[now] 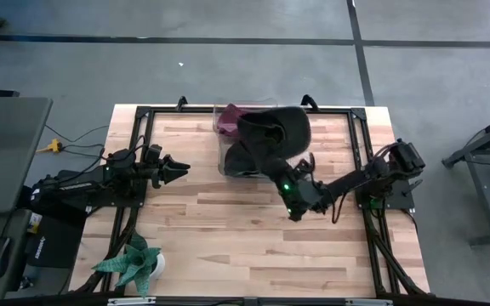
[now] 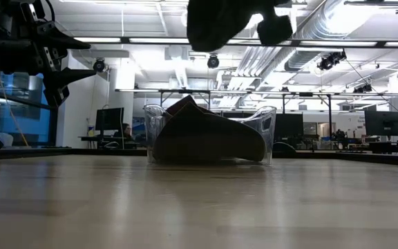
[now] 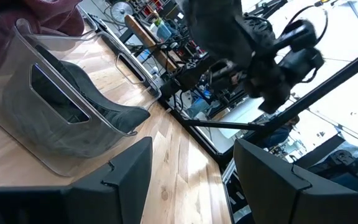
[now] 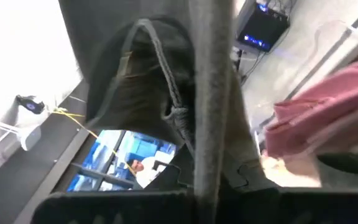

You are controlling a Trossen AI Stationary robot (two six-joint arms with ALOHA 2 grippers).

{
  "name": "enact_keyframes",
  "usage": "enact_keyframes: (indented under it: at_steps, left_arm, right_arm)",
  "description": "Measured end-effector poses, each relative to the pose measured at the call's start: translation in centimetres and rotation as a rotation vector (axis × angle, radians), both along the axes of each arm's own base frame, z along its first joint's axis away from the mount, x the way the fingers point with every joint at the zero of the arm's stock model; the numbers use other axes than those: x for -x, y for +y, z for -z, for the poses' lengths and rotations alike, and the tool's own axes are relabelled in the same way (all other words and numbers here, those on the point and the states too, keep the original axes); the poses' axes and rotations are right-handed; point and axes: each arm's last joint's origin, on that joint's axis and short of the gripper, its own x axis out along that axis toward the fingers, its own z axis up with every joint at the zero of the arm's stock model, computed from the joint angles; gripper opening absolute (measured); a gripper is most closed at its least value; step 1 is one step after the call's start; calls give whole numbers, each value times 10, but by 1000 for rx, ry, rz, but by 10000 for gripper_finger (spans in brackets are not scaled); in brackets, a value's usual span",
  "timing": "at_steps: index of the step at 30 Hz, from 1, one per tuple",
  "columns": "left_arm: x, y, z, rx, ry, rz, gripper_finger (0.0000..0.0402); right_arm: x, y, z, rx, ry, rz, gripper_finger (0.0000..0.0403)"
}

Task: Pick & Place hat
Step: Put the black cap into the bottom transparent bin

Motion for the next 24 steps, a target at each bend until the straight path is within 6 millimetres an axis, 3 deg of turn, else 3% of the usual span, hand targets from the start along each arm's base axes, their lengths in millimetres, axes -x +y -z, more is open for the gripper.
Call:
enact_keyframes:
  at_steps: [8,20,24]
  left_arm:
    - [0,0,0,0,-1,0,218]
    - [0,0,-3,-5,-25,1,218]
    - [1,0,-4,81,-24,4,218]
  right_arm:
    - [20,6,26,-12,-8,-5,5]
    - [20,6,26,7,18,-19,4]
    - [21,6,26,4,22,-9,4]
